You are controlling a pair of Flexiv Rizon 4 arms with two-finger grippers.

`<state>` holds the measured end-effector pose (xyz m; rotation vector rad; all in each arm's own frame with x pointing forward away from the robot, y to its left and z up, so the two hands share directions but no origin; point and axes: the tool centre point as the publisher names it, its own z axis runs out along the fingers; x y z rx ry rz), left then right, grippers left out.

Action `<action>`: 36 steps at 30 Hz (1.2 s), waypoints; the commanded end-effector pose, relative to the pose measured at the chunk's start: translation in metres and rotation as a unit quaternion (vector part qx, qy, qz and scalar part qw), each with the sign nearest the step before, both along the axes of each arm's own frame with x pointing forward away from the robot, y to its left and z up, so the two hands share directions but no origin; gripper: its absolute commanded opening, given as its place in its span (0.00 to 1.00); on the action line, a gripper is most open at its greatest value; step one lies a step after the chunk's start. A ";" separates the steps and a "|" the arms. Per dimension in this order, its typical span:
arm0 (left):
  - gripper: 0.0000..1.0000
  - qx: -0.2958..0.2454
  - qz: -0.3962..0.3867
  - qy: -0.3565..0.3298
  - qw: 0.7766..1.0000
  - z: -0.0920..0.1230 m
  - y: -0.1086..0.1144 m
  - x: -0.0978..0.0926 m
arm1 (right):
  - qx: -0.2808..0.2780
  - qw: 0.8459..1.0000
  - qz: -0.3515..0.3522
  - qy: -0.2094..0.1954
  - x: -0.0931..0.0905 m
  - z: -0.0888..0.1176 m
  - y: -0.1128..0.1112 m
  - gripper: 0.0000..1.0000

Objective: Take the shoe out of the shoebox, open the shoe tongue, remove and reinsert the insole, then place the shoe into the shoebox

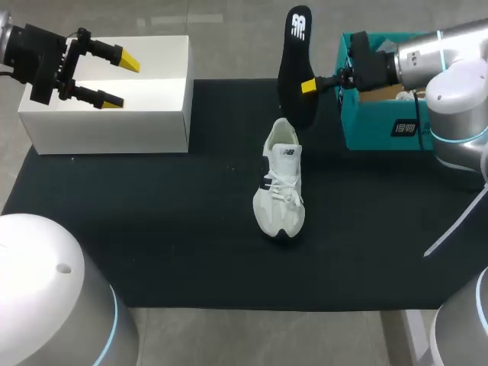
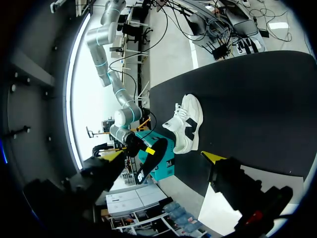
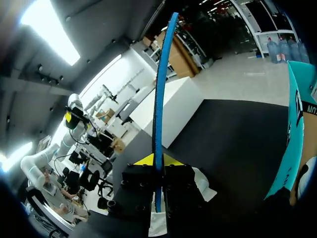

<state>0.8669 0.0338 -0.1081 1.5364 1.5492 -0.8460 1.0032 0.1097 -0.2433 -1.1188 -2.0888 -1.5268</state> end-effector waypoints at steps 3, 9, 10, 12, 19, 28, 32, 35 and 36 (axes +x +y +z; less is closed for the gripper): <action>1.00 0.002 -0.001 0.001 1.000 0.001 0.000 0.000 | 0.023 1.000 -0.012 -0.001 -0.002 -0.022 0.013 0.00; 1.00 0.002 -0.001 0.001 1.000 0.001 0.000 0.000 | 0.033 0.999 -0.012 0.004 -0.005 -0.031 0.019 0.00; 1.00 0.002 -0.001 0.001 1.000 0.001 0.000 0.000 | 0.034 0.999 -0.011 0.005 -0.005 -0.034 0.020 0.00; 1.00 0.002 -0.001 0.001 1.000 0.001 0.000 0.000 | 0.039 0.999 -0.010 0.005 -0.005 -0.038 0.021 0.00; 1.00 0.002 -0.001 0.001 1.000 0.001 0.000 0.000 | 0.059 0.998 -0.013 0.001 -0.003 -0.052 0.023 0.00; 1.00 0.002 -0.001 0.001 1.000 0.001 0.000 0.000 | 0.058 0.998 -0.007 -0.009 -0.004 -0.068 0.028 0.00; 1.00 0.002 -0.001 0.001 1.000 0.001 0.000 0.000 | 0.053 0.998 -0.009 -0.009 -0.006 -0.078 0.027 0.00; 1.00 0.002 -0.001 0.001 1.000 0.001 0.000 0.000 | 0.051 0.999 -0.012 -0.002 -0.009 -0.084 0.026 0.00; 1.00 0.002 -0.001 0.001 1.000 0.001 0.000 0.000 | 0.051 0.999 -0.013 -0.001 -0.010 -0.086 0.026 0.00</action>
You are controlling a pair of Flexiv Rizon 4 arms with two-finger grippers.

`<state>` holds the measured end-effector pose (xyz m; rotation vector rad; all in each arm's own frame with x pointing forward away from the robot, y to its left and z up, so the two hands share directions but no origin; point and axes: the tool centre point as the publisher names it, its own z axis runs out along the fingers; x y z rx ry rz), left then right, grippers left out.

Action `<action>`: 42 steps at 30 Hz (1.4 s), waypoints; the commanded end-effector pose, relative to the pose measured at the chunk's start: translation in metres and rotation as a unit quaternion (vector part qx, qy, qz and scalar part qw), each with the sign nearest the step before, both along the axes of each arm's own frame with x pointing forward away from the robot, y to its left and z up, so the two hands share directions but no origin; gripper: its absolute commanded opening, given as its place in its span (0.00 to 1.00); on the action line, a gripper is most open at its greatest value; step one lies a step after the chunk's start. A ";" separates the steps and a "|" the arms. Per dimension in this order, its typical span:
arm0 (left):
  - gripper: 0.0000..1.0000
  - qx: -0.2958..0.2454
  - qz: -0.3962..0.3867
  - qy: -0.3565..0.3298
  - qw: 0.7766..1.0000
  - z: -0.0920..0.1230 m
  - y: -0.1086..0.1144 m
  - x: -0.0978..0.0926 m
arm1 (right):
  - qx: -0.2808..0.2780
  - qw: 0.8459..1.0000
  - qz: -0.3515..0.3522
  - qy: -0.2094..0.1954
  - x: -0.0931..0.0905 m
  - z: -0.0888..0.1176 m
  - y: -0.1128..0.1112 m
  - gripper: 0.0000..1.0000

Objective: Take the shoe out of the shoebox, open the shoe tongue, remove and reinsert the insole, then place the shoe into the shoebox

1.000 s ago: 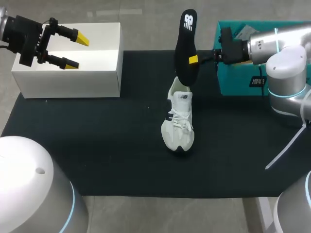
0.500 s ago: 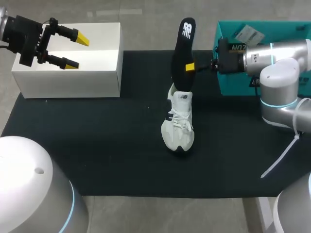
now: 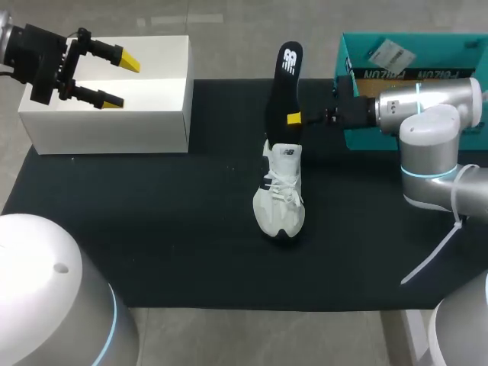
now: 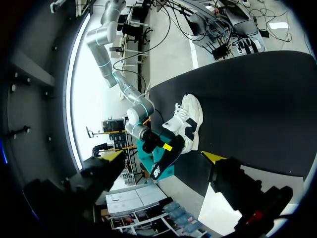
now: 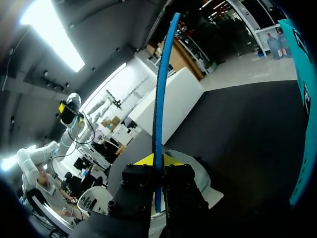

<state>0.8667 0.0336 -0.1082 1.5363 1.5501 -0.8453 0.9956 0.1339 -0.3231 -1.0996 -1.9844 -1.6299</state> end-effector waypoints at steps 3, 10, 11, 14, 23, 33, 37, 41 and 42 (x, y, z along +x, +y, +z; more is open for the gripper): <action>1.00 0.002 -0.001 0.000 1.000 0.001 0.000 0.000 | -0.005 1.000 -0.006 0.009 -0.008 -0.009 0.003 0.00; 1.00 0.002 -0.001 0.000 1.000 0.001 0.000 0.000 | -0.007 1.000 -0.008 0.023 -0.017 -0.020 0.006 0.00; 1.00 0.002 -0.001 0.000 1.000 0.001 0.000 0.000 | -0.008 1.000 -0.008 0.024 -0.018 -0.021 0.007 0.00; 1.00 0.002 -0.001 0.000 1.000 0.001 0.000 0.000 | -0.010 1.000 -0.009 0.028 -0.019 -0.024 0.005 0.00; 1.00 0.002 -0.001 0.000 1.000 0.001 0.000 0.000 | -0.039 0.998 -0.007 0.052 -0.031 -0.036 0.003 0.00; 1.00 0.002 -0.001 0.000 1.000 0.001 0.000 0.000 | -0.044 0.996 -0.009 0.071 -0.050 -0.040 0.005 0.00; 1.00 0.002 -0.001 0.000 1.000 0.001 0.000 0.000 | -0.043 0.996 -0.012 0.082 -0.056 -0.046 0.006 0.00; 1.00 0.002 -0.001 0.000 1.000 0.001 0.000 0.000 | -0.044 0.995 -0.013 0.085 -0.056 -0.050 0.005 0.00; 1.00 0.002 -0.001 0.000 1.000 0.001 0.000 0.000 | -0.044 0.995 -0.013 0.085 -0.056 -0.050 0.004 0.00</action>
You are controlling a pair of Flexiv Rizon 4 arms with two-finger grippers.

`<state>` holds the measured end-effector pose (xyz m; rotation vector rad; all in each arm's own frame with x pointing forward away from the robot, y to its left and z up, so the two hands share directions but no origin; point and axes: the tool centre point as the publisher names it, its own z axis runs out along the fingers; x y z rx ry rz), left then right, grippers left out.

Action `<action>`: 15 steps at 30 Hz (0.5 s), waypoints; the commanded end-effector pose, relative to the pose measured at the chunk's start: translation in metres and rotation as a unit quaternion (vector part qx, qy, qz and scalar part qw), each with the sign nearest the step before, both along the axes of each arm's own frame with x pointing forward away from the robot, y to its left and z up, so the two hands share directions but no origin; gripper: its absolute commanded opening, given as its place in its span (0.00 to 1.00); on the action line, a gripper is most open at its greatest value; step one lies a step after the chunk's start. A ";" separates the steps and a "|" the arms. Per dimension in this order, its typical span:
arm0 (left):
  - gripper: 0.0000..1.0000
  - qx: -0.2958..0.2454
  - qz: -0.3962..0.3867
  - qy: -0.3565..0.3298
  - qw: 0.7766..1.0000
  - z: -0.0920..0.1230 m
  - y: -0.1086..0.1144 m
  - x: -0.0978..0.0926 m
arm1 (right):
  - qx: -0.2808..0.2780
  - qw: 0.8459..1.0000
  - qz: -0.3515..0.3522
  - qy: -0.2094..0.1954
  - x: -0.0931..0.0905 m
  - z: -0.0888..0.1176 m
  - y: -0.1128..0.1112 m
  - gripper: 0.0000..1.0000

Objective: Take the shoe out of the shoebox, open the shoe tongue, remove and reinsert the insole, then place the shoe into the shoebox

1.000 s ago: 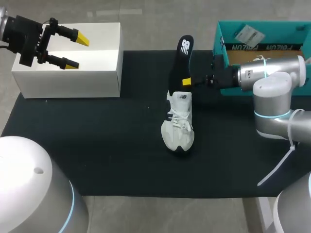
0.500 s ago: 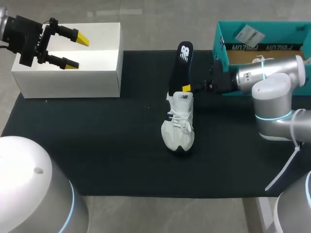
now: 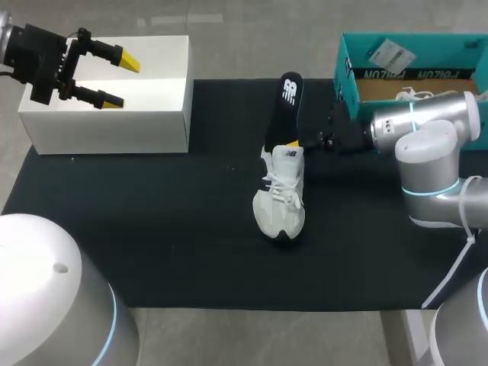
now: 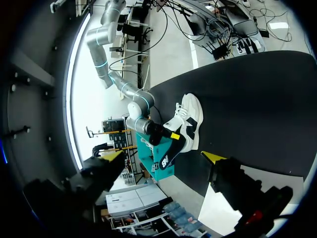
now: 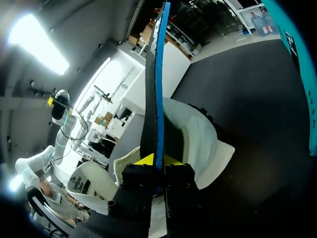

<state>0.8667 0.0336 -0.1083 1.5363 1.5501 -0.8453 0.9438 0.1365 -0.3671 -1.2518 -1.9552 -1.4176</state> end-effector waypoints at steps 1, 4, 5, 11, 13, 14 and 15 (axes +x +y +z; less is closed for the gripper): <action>1.00 0.002 -0.001 0.000 1.000 0.001 0.000 0.000 | 0.001 1.000 -0.003 0.000 -0.003 -0.007 0.001 0.00; 1.00 0.002 -0.001 0.000 1.000 0.001 0.000 0.000 | 0.001 1.000 -0.002 -0.003 0.002 -0.004 -0.001 0.31; 1.00 0.002 -0.001 0.000 1.000 0.001 0.000 0.000 | 0.000 1.000 -0.002 -0.006 0.005 -0.002 -0.002 0.40; 1.00 0.002 -0.001 0.000 1.000 0.001 0.000 0.000 | -0.003 1.000 0.003 -0.022 0.020 0.007 -0.007 0.39; 1.00 0.002 -0.001 0.000 1.000 0.001 0.000 0.000 | -0.004 1.000 0.006 -0.027 0.023 0.011 -0.007 0.38; 1.00 0.002 -0.001 0.000 1.000 0.001 0.000 0.000 | -0.005 1.000 0.006 -0.029 0.025 0.013 -0.008 0.37; 1.00 0.002 -0.001 0.000 1.000 0.001 0.000 0.000 | -0.004 0.999 0.007 -0.032 0.027 0.016 -0.008 0.35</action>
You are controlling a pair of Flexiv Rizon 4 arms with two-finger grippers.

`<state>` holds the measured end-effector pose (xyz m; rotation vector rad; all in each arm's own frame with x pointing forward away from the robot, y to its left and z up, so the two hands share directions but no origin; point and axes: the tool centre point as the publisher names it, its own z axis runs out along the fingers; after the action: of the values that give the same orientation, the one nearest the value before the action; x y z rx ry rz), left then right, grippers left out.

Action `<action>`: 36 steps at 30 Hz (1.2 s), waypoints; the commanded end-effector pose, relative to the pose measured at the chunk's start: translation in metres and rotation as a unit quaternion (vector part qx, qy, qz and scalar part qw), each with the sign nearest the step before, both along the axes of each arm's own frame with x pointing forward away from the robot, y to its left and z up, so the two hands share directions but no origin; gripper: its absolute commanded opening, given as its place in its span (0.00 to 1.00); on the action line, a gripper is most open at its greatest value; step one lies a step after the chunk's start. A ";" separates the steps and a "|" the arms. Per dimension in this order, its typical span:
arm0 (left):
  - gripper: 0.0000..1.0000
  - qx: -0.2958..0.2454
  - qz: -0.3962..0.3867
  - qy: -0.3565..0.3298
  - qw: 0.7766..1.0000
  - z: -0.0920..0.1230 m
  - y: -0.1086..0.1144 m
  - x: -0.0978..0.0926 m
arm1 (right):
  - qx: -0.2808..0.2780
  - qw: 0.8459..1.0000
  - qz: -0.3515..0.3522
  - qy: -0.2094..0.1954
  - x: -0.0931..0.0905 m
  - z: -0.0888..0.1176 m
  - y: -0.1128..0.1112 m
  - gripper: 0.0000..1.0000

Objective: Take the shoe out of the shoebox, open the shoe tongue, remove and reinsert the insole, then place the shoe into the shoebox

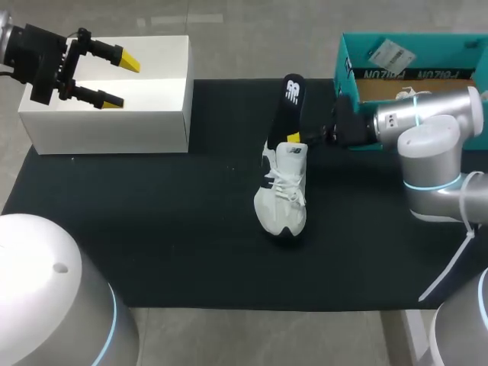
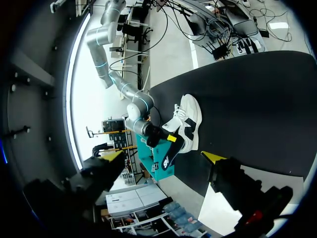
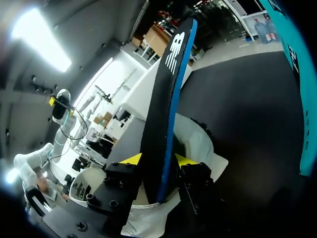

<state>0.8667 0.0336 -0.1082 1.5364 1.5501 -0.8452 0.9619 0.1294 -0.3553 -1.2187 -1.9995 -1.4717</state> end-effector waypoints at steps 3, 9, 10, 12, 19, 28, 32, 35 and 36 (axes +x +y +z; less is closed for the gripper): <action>1.00 0.002 -0.001 0.000 1.000 0.001 0.000 0.000 | -0.006 1.000 0.008 -0.004 0.012 0.008 0.000 0.17; 1.00 0.002 -0.001 0.000 1.000 0.001 0.000 0.000 | -0.017 1.000 0.014 0.007 0.006 0.000 0.003 0.00; 1.00 0.002 -0.001 0.000 1.000 0.001 0.000 0.000 | -0.019 1.000 0.014 0.010 0.004 -0.002 0.004 0.00; 1.00 0.002 -0.001 0.000 1.000 0.001 0.000 0.000 | -0.023 1.000 0.015 0.015 -0.001 -0.005 0.005 0.00; 1.00 0.002 -0.001 0.000 1.000 0.001 0.000 0.000 | -0.020 0.999 0.012 0.032 -0.018 -0.012 0.006 0.00; 1.00 0.002 -0.001 0.000 1.000 0.001 0.000 0.000 | -0.032 0.999 0.014 0.040 -0.030 -0.010 0.004 0.00; 1.00 0.002 -0.001 0.000 1.000 0.001 0.000 0.000 | -0.035 0.998 0.022 0.042 -0.032 -0.009 0.004 0.00; 1.00 0.002 -0.001 0.000 1.000 0.001 0.000 0.000 | -0.034 0.998 0.024 0.037 -0.025 -0.006 0.001 0.22; 1.00 0.002 -0.001 0.000 1.000 0.001 0.000 0.000 | -0.034 0.999 0.025 0.033 -0.021 -0.005 0.001 0.33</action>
<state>0.8667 0.0337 -0.1082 1.5364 1.5501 -0.8452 0.9365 0.1313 -0.3609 -1.2293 -2.0324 -1.3345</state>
